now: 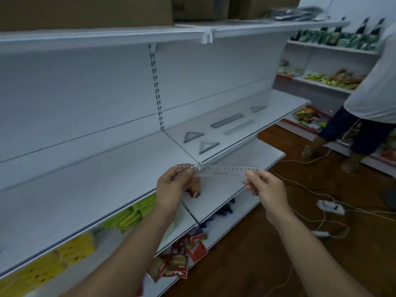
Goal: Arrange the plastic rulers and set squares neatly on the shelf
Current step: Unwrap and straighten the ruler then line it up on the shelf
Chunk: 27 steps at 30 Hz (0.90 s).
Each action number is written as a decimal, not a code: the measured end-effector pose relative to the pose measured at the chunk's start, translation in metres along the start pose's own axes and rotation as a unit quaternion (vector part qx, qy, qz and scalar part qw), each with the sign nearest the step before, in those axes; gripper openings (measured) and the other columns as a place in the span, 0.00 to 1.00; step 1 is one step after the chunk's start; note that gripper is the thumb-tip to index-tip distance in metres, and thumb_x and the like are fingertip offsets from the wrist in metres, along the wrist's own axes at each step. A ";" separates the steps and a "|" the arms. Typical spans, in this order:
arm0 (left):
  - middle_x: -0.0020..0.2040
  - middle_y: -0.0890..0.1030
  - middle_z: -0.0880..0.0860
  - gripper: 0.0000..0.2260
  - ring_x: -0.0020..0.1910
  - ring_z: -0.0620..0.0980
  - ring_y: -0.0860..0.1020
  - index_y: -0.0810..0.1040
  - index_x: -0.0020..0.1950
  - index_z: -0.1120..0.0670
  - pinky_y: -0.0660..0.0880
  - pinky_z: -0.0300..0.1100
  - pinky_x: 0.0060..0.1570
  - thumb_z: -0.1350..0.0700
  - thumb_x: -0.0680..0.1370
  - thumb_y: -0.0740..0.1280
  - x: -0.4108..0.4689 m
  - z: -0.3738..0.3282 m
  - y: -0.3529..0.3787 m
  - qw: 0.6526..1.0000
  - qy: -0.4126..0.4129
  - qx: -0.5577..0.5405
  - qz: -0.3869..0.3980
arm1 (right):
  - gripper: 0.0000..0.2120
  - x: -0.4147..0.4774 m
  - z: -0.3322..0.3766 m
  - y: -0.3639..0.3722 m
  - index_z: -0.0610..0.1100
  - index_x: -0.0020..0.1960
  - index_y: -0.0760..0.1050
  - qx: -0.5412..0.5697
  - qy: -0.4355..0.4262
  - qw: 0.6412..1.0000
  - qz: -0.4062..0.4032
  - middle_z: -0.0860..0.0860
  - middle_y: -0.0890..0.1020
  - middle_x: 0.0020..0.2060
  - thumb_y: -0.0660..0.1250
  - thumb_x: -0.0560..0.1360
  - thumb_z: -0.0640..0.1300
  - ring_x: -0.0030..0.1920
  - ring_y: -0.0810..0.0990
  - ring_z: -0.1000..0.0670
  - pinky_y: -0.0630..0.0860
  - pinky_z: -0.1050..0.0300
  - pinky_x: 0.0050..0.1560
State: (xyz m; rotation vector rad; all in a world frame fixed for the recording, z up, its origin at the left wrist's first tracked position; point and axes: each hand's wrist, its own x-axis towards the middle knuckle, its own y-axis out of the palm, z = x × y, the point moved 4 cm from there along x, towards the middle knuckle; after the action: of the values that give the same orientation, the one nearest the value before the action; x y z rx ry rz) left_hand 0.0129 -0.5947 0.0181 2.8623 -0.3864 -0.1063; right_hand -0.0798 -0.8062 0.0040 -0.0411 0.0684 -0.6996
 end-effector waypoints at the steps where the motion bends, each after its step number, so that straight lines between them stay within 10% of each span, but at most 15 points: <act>1: 0.33 0.77 0.62 0.03 0.27 0.51 0.73 0.79 0.48 0.65 0.69 0.37 0.25 0.65 0.77 0.67 0.008 0.005 0.010 1.000 -0.007 0.006 0.008 | 0.05 0.006 -0.001 -0.009 0.43 0.49 0.81 0.004 0.002 1.000 -0.006 0.47 0.83 0.37 0.67 0.77 0.42 0.32 0.77 0.58 0.73 0.69 0.32; 6: 0.41 0.80 0.64 0.11 0.37 0.59 0.77 0.80 0.55 0.61 0.73 0.59 0.38 0.56 0.76 0.71 0.052 0.032 0.058 0.998 -0.041 0.010 0.047 | 0.06 0.042 -0.013 -0.048 0.43 0.49 0.81 0.012 0.025 0.999 -0.047 0.49 0.82 0.36 0.67 0.77 0.43 0.33 0.77 0.57 0.73 0.66 0.35; 11: 0.49 0.84 0.58 0.08 0.42 0.51 0.83 0.80 0.56 0.60 0.77 0.35 0.36 0.61 0.78 0.66 0.112 0.054 0.114 0.997 -0.055 -0.005 0.057 | 0.06 0.107 -0.014 -0.080 0.42 0.47 0.81 0.012 0.023 0.997 -0.079 0.49 0.82 0.35 0.67 0.76 0.43 0.33 0.77 0.56 0.73 0.64 0.36; 19: 0.50 0.85 0.54 0.10 0.49 0.50 0.83 0.78 0.59 0.57 0.79 0.41 0.49 0.61 0.78 0.67 0.228 0.060 0.184 0.998 -0.039 -0.026 0.048 | 0.07 0.248 0.000 -0.103 0.42 0.46 0.81 0.018 0.034 0.997 -0.072 0.47 0.83 0.36 0.70 0.75 0.46 0.36 0.79 0.50 0.76 0.50 0.47; 27: 0.46 0.85 0.53 0.07 0.46 0.50 0.83 0.80 0.51 0.54 0.78 0.43 0.49 0.63 0.76 0.68 0.309 0.061 0.210 1.000 -0.015 -0.003 0.027 | 0.08 0.345 0.005 -0.099 0.41 0.43 0.81 -0.007 0.024 0.999 -0.047 0.50 0.82 0.34 0.68 0.76 0.46 0.33 0.77 0.56 0.73 0.58 0.40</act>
State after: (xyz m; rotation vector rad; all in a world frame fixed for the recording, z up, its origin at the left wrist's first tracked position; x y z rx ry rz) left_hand 0.2513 -0.8886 0.0010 2.8450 -0.4681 -0.1401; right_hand 0.1204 -1.1048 -0.0018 -0.0410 0.1189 -0.7936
